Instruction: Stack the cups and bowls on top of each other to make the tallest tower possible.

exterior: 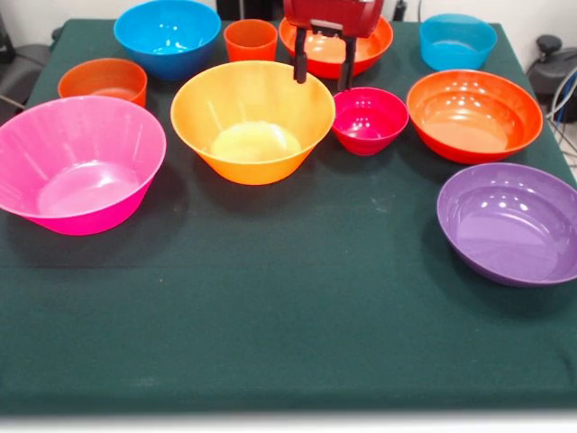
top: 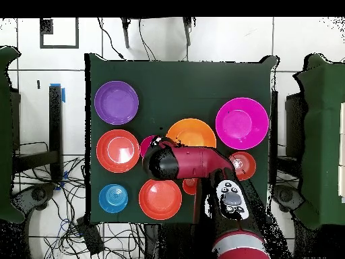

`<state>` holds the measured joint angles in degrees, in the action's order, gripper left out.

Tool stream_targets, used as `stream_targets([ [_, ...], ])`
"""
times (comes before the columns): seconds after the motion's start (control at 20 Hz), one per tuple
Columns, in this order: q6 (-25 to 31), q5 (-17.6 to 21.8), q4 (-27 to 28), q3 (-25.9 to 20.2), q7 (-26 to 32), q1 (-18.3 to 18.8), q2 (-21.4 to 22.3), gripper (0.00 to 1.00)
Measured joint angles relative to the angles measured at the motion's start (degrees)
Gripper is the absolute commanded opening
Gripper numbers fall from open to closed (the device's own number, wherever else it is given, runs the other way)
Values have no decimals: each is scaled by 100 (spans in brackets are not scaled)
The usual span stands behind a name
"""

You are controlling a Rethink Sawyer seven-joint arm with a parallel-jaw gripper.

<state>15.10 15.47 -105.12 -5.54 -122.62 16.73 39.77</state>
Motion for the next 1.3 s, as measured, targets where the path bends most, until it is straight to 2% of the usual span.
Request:
stream_targets([
  [0.55, 256, 411, 0, -148, 0, 319, 216, 100],
  [1.3, 904, 439, 362, -390, 0, 398, 251, 100],
])
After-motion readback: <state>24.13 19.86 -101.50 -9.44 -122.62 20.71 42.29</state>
